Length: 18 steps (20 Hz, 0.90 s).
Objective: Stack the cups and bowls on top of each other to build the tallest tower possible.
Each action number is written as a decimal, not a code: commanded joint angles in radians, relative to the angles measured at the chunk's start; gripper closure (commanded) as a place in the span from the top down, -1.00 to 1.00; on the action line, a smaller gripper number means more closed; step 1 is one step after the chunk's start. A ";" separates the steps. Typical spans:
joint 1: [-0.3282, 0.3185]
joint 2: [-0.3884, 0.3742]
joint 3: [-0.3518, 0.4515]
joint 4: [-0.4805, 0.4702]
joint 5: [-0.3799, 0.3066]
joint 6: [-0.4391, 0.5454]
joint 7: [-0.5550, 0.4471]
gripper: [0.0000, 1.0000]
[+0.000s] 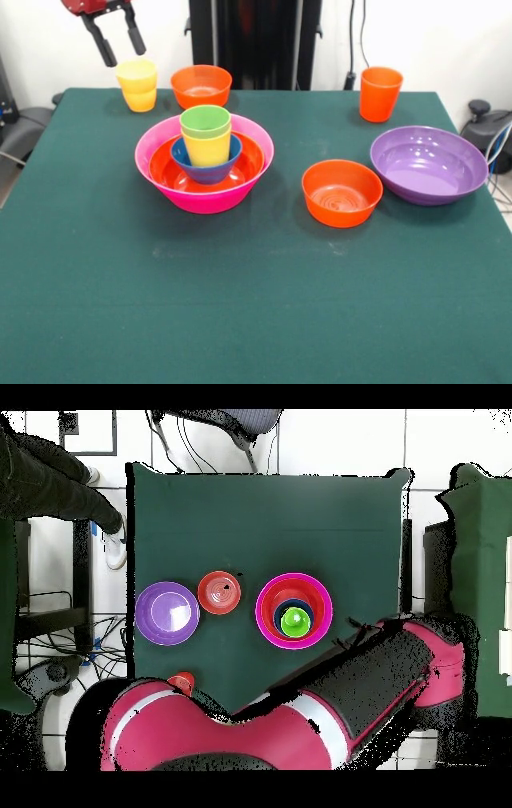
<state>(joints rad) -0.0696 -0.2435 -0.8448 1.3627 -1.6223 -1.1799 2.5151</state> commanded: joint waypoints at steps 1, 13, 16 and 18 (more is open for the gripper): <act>0.034 0.009 0.177 0.084 0.052 0.032 0.091 1.00; 0.019 0.084 0.183 0.082 -0.016 0.046 -0.022 1.00; 0.035 0.108 0.171 0.078 -0.034 0.062 -0.023 1.00; 0.044 0.139 0.165 0.073 -0.060 0.079 -0.041 1.00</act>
<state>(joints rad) -0.0518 -0.2003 -0.8447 1.4055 -1.6339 -1.1796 2.5151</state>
